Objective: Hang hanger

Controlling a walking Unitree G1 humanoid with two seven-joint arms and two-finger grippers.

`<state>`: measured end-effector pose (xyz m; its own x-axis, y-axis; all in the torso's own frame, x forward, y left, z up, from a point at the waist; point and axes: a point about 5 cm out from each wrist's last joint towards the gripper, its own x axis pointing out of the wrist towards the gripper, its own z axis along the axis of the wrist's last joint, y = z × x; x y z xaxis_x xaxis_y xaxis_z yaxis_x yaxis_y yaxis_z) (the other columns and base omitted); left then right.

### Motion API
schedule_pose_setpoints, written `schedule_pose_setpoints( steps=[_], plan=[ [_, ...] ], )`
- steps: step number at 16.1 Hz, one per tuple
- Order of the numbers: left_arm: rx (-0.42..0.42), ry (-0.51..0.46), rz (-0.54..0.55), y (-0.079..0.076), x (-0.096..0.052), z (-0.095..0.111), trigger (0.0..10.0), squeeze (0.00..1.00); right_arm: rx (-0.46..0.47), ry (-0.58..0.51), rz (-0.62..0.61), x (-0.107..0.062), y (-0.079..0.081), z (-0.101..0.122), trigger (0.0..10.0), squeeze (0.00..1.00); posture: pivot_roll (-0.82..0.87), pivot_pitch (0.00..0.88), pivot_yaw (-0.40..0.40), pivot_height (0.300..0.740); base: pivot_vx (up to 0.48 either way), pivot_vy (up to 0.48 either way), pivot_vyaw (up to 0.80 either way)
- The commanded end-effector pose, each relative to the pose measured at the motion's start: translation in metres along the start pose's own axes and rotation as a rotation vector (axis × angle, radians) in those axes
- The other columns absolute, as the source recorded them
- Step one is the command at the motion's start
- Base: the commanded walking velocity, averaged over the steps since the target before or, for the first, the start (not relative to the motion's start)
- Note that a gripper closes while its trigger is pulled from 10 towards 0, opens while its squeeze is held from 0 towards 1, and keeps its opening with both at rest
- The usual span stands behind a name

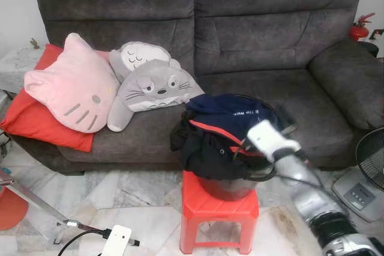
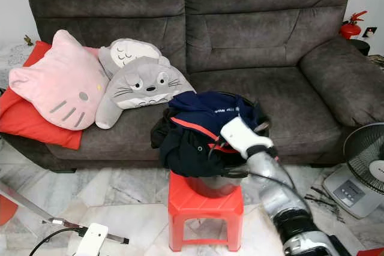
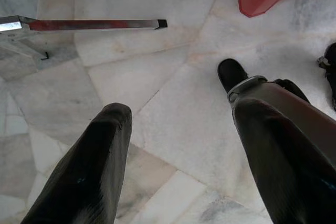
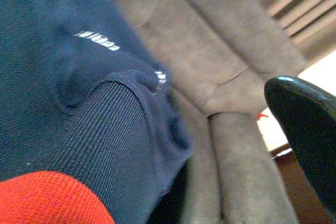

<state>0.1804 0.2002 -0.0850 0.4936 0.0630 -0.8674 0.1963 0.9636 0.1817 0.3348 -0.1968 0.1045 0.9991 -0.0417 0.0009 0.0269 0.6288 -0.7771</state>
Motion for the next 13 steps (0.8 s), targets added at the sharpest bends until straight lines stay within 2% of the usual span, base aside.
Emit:
schedule_pose_setpoints(
  steps=[1,3,6,8,9,11,13],
  plan=[
    [0.009,0.023,-0.006,0.001,0.0,-0.005,10.0,0.0,-0.008,0.045,0.063,-0.001,0.004,-0.004,10.0,0.0,-0.22,0.0,0.076,0.74,0.0,0.0,0.0],
    [0.01,0.026,-0.013,0.001,0.0,-0.005,10.0,0.0,-0.064,0.145,0.207,-0.008,0.018,-0.019,10.0,0.0,-0.22,0.0,0.076,0.74,0.0,0.0,0.0],
    [0.01,0.027,-0.013,0.001,0.0,-0.005,10.0,0.0,-0.073,0.156,0.199,-0.011,0.015,-0.022,10.0,0.0,-0.22,0.0,0.077,0.74,0.0,0.0,0.0],
    [0.009,0.027,-0.014,0.001,0.0,-0.005,10.0,0.0,-0.106,0.185,0.262,-0.014,0.018,-0.025,10.0,0.0,-0.22,0.0,0.077,0.74,0.0,0.0,0.0],
    [0.009,0.027,-0.014,0.001,0.0,-0.005,10.0,0.0,-0.098,0.165,0.26,-0.014,0.017,-0.023,10.0,0.0,-0.22,0.0,0.077,0.74,0.0,0.0,0.0],
    [0.009,0.026,-0.013,0.001,0.0,-0.005,10.0,0.0,-0.076,0.072,0.137,-0.008,0.002,-0.008,10.0,0.0,-0.22,0.0,0.078,0.74,0.0,0.0,0.0],
    [0.009,0.027,-0.014,0.002,-0.001,-0.005,10.0,0.0,-0.067,0.016,0.096,-0.005,-0.005,0.003,10.0,0.0,-0.22,0.0,0.079,0.74,0.0,0.0,0.0]
  ],
)
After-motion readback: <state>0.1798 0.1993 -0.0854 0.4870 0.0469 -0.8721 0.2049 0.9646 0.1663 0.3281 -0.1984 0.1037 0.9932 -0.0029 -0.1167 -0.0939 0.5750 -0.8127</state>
